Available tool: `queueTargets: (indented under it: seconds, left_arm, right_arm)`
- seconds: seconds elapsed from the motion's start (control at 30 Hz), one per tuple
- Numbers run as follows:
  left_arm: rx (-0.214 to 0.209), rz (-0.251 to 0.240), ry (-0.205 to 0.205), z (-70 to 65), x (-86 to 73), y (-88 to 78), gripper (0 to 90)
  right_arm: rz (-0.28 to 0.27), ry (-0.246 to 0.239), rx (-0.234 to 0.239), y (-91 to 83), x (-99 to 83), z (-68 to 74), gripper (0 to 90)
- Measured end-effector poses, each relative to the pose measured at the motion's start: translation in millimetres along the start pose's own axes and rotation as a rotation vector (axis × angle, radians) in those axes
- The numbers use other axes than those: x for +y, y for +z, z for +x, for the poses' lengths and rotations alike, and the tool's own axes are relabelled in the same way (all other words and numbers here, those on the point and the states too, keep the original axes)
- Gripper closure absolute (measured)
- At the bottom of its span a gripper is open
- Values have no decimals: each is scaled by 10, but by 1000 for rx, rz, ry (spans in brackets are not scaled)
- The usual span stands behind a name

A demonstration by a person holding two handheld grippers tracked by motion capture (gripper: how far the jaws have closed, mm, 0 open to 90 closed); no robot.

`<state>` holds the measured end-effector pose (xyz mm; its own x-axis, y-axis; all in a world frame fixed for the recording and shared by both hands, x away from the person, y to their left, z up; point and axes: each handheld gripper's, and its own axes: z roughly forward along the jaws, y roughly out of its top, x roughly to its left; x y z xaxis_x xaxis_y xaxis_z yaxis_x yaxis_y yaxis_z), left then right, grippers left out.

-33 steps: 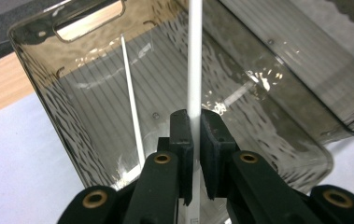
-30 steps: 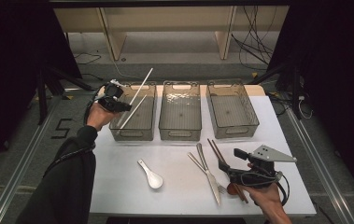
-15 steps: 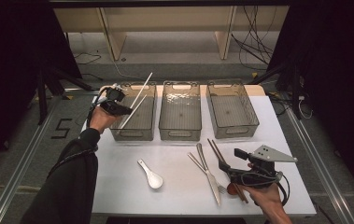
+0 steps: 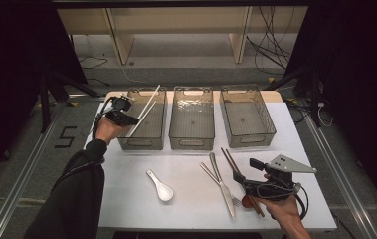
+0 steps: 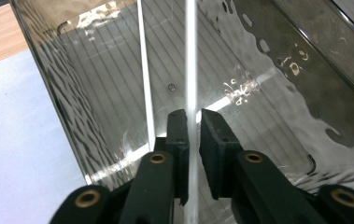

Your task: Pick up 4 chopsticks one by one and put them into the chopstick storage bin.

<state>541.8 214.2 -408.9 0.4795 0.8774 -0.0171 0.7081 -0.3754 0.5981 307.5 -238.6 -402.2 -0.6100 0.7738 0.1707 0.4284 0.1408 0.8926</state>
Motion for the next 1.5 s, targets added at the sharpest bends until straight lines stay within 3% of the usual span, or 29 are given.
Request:
queueTargets:
  seconds: [0.17,0.2,0.3,0.33,0.37,0.6,0.73,0.93,1.1,1.3,1.37,1.5]
  left_arm:
    - [-21,-34,-24,-14,-17,-146,700]
    - [-37,-39,-33,-30,-22,-179,631]
    - [-90,-54,-47,-92,-56,-283,562]
    - [-112,-59,-55,-115,-71,-320,472]
    - [-137,-69,-60,-137,-91,-359,445]
    - [-193,-146,-42,-324,-240,-632,311]
    - [-224,-179,-36,-419,-327,-746,271]
    - [-221,-212,-5,-575,-395,-859,226]
    - [-269,-231,-12,-664,-507,-897,198]
    - [-271,-215,-11,-755,-701,-843,174]
    - [-291,-208,-15,-807,-767,-836,168]
    - [-293,-216,21,-911,-841,-832,162]
  right_arm:
    - [-1,-1,-3,-3,0,1,249]
    - [0,-1,-4,-1,2,1,249]
    - [0,-3,-5,-3,3,1,249]
    - [-1,0,-7,-5,4,-2,249]
    - [-1,0,-7,-6,4,-4,249]
    - [5,2,-24,-14,13,-29,250]
    - [18,12,-45,-21,15,-75,250]
    - [40,12,-66,-22,41,-115,251]
    - [81,19,-94,-10,80,-217,255]
    - [161,-7,-147,42,143,-341,263]
    - [201,-19,-166,70,163,-391,270]
    - [260,-8,-175,121,171,-481,279]
